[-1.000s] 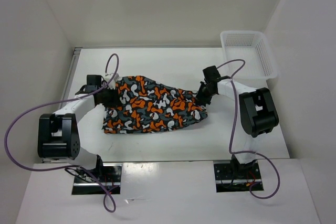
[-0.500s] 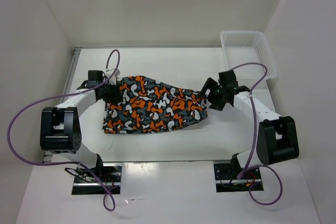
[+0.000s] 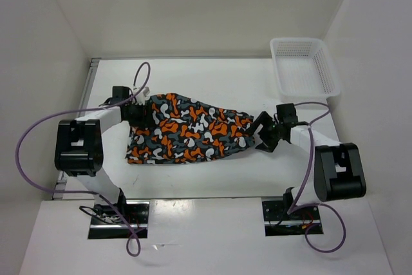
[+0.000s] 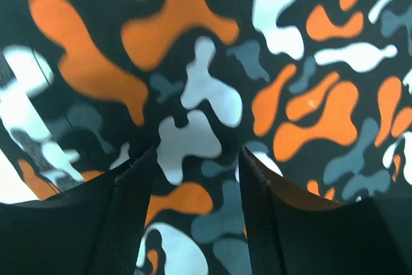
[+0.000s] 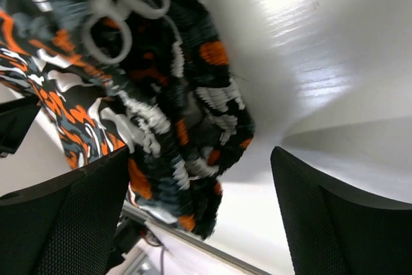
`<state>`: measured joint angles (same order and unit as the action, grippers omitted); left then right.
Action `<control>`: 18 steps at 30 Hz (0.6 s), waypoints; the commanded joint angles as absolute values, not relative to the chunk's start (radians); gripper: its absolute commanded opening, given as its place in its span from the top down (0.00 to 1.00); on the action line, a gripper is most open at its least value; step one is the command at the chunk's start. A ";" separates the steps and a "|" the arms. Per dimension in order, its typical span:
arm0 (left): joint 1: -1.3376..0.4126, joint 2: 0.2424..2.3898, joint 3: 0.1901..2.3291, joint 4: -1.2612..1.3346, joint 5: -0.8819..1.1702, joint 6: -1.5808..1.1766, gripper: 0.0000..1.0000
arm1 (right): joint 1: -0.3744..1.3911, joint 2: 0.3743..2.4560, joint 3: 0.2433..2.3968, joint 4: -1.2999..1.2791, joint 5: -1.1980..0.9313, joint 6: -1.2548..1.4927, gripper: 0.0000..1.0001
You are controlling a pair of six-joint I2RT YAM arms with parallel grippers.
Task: Fold and stack the shorts
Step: Fold the shorts
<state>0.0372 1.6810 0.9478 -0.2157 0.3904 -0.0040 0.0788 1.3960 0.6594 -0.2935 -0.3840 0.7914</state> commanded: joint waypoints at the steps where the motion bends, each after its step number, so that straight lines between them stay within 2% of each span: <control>1: 0.034 1.726 1.003 -0.167 0.411 0.000 0.38 | 0.066 1.445 0.620 -0.146 -0.449 0.845 0.10; 8: 0.034 1.782 1.023 -0.147 0.402 0.000 0.42 | 0.066 1.517 0.578 -0.017 -0.447 0.888 0.27; 11: 0.034 1.805 1.023 -0.147 0.384 0.000 0.44 | 0.066 1.532 0.569 0.020 -0.425 0.899 0.42; 12: 0.034 1.805 1.023 -0.147 0.383 0.000 0.44 | 0.066 1.532 0.569 0.029 -0.396 0.908 0.55; 15: 0.034 1.795 1.023 -0.169 0.373 0.000 0.44 | 0.066 1.532 0.606 -0.013 -0.358 0.893 0.76; 16: 0.034 1.780 1.034 -0.178 0.364 0.000 0.44 | 0.066 1.532 0.621 -0.038 -0.327 0.893 0.87; 18: 0.034 1.750 1.043 -0.195 0.335 0.000 0.40 | 0.066 1.507 0.664 -0.089 -0.290 0.859 0.97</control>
